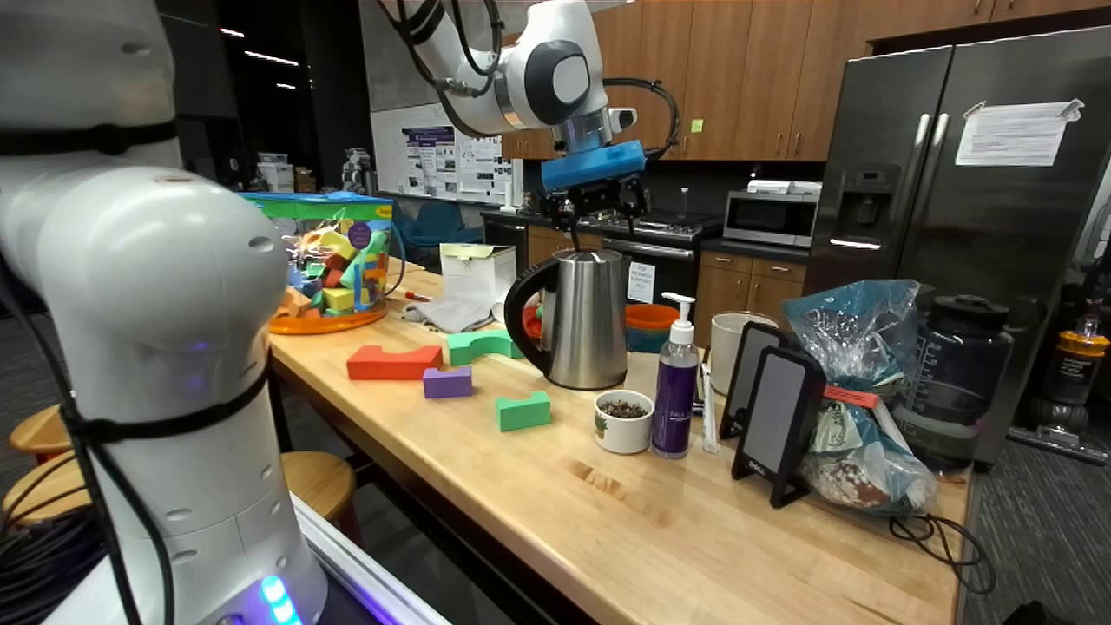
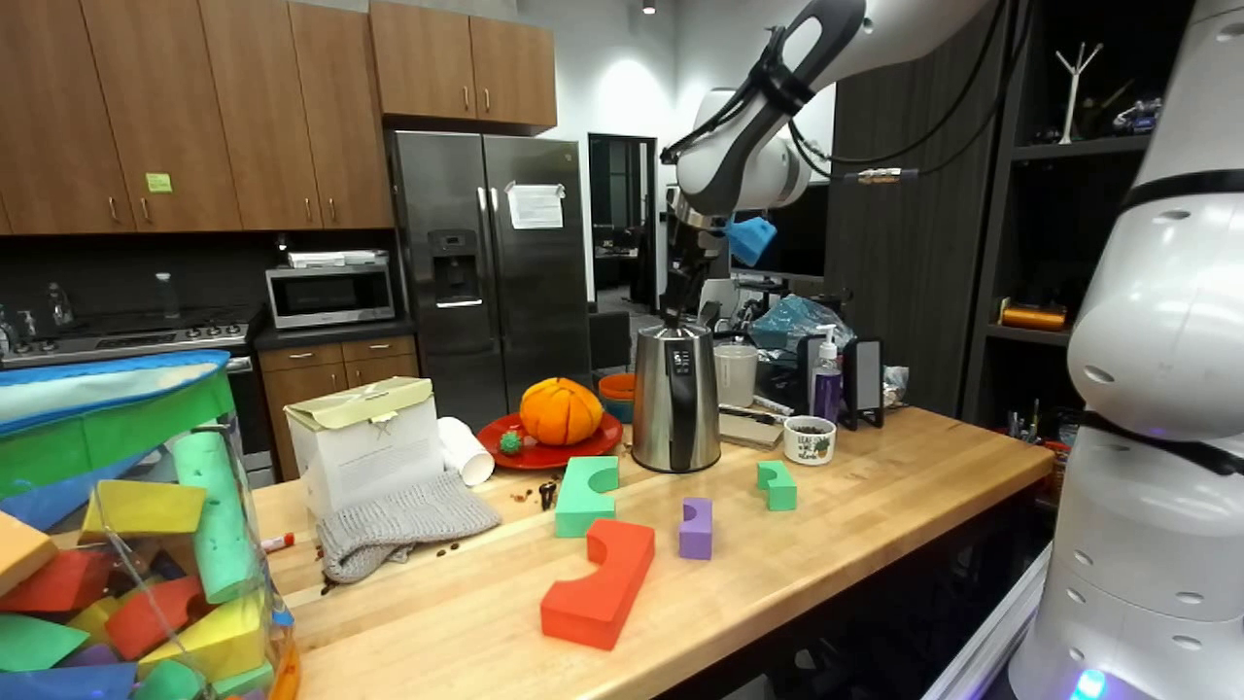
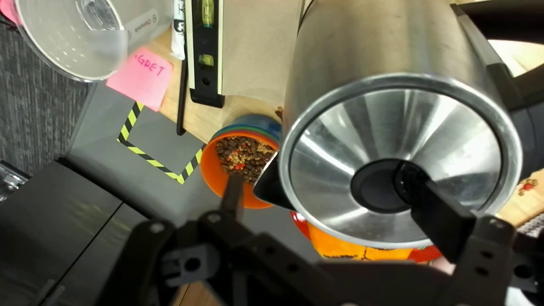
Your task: Open the electric kettle, then close it
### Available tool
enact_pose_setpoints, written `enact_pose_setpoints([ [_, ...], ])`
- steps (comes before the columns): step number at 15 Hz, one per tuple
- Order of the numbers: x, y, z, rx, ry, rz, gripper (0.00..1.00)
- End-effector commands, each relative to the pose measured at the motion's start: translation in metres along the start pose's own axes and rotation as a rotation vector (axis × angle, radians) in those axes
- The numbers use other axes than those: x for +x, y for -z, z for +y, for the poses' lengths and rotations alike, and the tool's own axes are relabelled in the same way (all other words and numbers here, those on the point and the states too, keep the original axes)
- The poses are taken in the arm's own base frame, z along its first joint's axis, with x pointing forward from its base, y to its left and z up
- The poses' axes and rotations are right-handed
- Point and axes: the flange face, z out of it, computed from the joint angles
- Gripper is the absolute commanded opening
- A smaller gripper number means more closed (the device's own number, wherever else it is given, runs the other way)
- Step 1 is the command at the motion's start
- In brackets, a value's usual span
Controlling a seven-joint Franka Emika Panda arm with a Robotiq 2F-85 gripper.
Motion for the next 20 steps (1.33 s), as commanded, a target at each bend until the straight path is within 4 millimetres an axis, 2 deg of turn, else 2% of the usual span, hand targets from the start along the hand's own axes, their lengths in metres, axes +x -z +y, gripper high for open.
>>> enact_pose_setpoints([
  [1,-0.008,-0.013,0.000,0.042,0.017,-0.020,1.00],
  [11,-0.011,-0.033,0.000,0.074,0.048,-0.030,1.00],
  [15,-0.012,-0.048,-0.001,0.136,0.063,-0.031,1.00],
  [20,-0.016,-0.056,0.005,0.220,0.075,-0.023,1.00],
])
